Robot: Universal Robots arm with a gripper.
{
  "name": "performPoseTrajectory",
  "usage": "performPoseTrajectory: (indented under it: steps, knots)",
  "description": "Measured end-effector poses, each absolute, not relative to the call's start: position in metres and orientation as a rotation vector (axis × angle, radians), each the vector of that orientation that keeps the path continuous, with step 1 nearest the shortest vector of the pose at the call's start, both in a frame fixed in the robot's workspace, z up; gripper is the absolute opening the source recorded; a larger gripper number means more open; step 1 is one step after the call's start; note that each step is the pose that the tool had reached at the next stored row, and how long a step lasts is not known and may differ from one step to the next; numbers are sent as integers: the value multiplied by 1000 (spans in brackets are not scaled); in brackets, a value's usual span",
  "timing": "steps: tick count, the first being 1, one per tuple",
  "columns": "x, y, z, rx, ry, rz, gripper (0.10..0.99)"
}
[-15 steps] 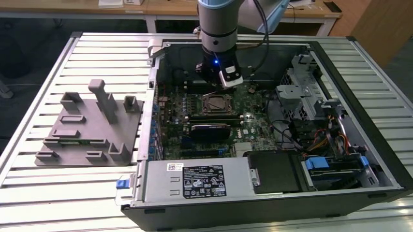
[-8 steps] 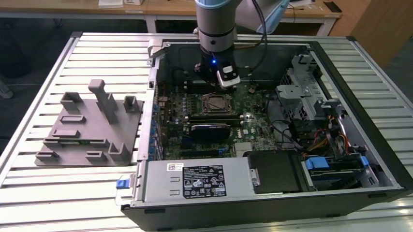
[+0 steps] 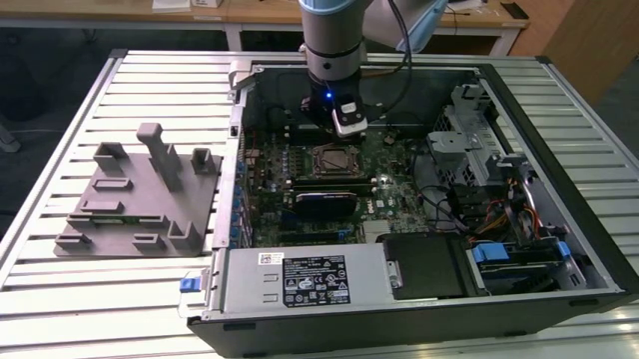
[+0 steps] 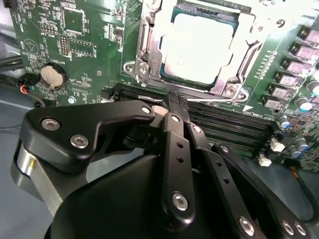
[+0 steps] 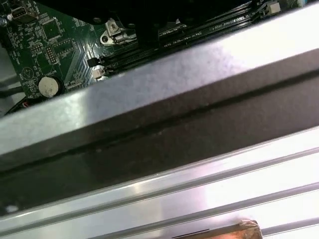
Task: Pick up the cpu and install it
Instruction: 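Install the first cpu locking lever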
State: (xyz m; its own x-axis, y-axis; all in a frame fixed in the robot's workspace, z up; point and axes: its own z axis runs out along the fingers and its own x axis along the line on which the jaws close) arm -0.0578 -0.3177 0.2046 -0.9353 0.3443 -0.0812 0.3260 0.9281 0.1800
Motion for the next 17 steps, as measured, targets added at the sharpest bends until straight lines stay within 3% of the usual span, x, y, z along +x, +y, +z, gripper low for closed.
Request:
performPoseTrajectory:
  steps: [17]
  knots:
    - [-60, -313, 198, 591, 2930, 237, 106]
